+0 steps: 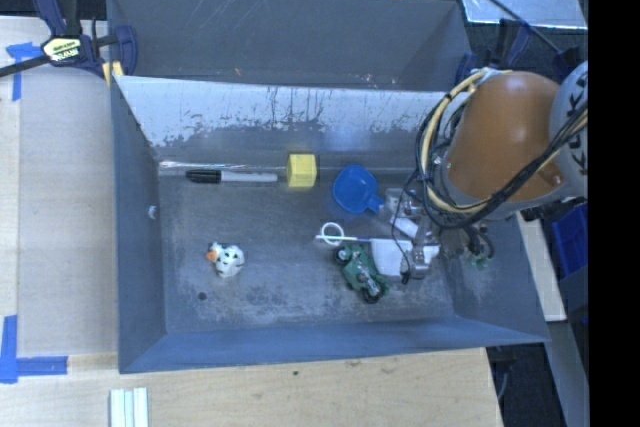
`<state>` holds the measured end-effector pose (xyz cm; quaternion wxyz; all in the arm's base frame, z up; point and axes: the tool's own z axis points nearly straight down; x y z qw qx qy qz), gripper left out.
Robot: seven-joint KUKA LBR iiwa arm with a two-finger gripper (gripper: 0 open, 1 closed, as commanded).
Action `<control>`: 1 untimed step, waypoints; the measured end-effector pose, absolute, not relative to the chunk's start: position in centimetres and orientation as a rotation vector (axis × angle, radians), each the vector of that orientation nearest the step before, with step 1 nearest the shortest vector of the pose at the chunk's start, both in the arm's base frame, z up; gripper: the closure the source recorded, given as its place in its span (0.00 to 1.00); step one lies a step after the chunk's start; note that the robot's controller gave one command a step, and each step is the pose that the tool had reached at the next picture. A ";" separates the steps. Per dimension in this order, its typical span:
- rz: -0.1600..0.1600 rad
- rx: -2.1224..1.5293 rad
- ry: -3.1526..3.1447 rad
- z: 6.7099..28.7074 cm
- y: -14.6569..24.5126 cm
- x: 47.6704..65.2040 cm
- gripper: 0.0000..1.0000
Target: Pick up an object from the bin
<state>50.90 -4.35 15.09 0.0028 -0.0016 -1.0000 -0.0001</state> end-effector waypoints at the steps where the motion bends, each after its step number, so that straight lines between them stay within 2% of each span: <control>1: 0.001 -0.252 -3.123 6.8 -6.4 49.3 0.00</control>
Offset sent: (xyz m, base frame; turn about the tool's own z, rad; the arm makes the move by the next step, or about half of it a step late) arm -0.0145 -0.0192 -0.0809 0.1568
